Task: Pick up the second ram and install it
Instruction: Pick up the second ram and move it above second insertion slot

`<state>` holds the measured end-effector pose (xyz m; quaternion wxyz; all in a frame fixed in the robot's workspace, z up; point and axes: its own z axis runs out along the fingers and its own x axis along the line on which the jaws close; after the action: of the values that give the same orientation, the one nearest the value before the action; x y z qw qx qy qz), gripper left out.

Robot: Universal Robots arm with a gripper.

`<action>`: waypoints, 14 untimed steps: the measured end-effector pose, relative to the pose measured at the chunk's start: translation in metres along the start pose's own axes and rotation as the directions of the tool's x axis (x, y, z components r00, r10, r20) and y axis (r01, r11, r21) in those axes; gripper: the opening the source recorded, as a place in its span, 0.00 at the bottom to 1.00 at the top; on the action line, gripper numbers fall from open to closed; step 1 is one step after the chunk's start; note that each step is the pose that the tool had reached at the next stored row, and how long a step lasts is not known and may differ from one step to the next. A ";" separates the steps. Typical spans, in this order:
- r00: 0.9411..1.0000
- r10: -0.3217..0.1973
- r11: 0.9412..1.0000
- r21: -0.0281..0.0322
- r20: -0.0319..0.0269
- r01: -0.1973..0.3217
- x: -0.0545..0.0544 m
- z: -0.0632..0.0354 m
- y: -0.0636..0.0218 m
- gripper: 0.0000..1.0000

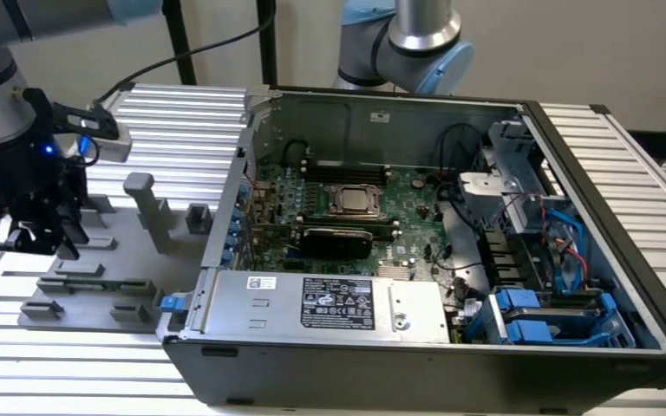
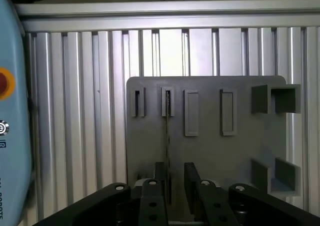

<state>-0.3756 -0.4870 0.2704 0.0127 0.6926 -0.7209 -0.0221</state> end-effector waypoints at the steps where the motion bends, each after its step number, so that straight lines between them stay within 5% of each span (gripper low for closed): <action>1: 1.000 0.000 1.000 0.000 0.000 0.000 0.000 0.0018 -0.0001 0.30; 14: 1.000 0.000 1.000 0.001 0.000 0.000 0.000 0.0255 -0.0016 0.30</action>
<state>-0.3753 -0.4870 0.2449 0.0124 0.6926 -0.7209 -0.0218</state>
